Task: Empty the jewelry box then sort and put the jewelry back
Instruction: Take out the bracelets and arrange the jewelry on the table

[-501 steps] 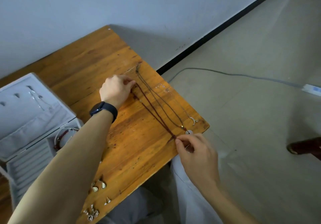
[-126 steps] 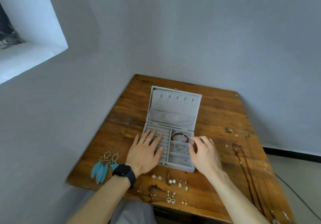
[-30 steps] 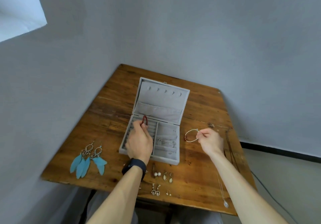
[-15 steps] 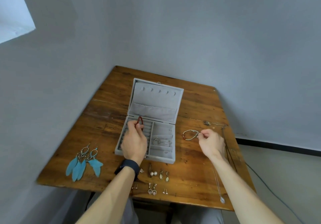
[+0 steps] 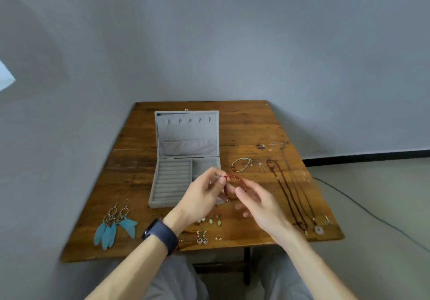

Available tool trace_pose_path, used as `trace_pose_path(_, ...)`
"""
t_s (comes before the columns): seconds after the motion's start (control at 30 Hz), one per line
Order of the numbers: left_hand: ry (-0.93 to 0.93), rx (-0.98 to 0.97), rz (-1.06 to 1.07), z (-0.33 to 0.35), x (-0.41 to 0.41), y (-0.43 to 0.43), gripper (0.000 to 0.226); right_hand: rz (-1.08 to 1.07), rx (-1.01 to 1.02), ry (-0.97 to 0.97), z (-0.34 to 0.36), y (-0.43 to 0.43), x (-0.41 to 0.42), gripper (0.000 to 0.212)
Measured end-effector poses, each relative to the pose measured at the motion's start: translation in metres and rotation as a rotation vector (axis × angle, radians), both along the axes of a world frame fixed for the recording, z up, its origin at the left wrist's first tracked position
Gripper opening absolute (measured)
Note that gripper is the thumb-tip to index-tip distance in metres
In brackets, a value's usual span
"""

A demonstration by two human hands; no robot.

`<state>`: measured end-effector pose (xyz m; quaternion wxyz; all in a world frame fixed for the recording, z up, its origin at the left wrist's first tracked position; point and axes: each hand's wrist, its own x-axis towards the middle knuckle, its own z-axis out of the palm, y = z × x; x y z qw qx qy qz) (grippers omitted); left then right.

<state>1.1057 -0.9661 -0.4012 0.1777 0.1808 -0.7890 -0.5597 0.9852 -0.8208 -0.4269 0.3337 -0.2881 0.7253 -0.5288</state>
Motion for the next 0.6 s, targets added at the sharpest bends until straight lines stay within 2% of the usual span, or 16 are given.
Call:
trace_pose_path(0.1, -0.071, 0.053, -0.039, -0.013, -0.008, 0.013, 0.014, -0.073, -0.028, 0.067, -0.005, 0.017, -0.001, 0.015)
trace_pose_path(0.2, -0.168, -0.012, 0.038, -0.025, -0.013, 0.017, 0.012, -0.155, -0.027, 0.09, -0.008, 0.032, -0.006, 0.01)
trace_pose_path(0.33, -0.25, -0.181, 0.046, -0.035, -0.009, 0.012, 0.011, -0.161, -0.004, 0.112, -0.009, 0.041, -0.018, 0.012)
trace_pose_path(0.47, -0.272, -0.351, 0.043, -0.035, -0.001, -0.003, 0.017, -0.131, 0.095, 0.263, -0.011, 0.03, -0.027, 0.02)
trace_pose_path(0.6, -0.298, -0.604, 0.237, -0.043, 0.015, -0.041, 0.035, -0.14, 0.202, 0.385, -0.01, 0.01, -0.04, 0.021)
